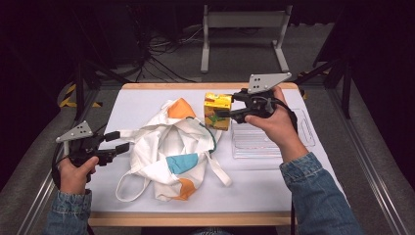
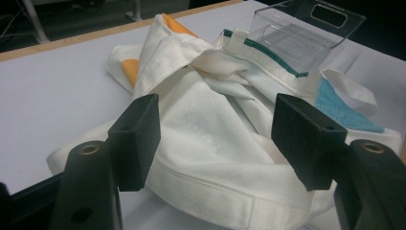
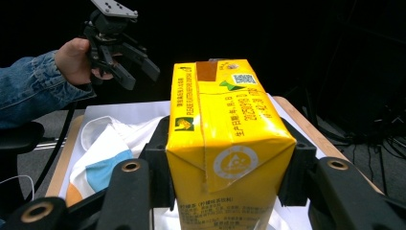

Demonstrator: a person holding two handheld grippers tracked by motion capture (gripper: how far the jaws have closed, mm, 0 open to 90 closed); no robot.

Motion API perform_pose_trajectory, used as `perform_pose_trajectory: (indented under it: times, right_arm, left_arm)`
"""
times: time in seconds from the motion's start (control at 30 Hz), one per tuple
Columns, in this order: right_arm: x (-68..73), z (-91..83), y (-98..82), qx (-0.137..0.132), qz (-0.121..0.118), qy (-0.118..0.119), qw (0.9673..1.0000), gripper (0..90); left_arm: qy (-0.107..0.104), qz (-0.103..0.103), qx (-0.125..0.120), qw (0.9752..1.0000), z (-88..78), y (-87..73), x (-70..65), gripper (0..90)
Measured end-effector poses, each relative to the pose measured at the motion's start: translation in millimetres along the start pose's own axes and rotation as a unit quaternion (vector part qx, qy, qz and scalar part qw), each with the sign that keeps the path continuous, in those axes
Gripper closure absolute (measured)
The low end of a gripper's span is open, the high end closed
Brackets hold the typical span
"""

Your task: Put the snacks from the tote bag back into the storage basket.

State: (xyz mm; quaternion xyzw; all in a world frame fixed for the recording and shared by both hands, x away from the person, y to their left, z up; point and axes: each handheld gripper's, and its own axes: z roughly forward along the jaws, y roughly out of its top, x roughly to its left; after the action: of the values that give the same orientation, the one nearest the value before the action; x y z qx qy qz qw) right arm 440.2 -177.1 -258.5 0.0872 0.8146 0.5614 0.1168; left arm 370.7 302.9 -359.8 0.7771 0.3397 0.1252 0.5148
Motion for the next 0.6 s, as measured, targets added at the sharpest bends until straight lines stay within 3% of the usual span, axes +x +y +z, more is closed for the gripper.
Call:
perform_pose_trajectory:
  times: [0.6]
  right_arm:
    - [-18.9, -46.7, -20.4, 0.019, 0.010, -0.034, 0.9992, 51.4]
  left_arm:
    - [-0.001, -0.002, 0.002, 1.0000, 1.3, -0.3, 0.0, 34.9]
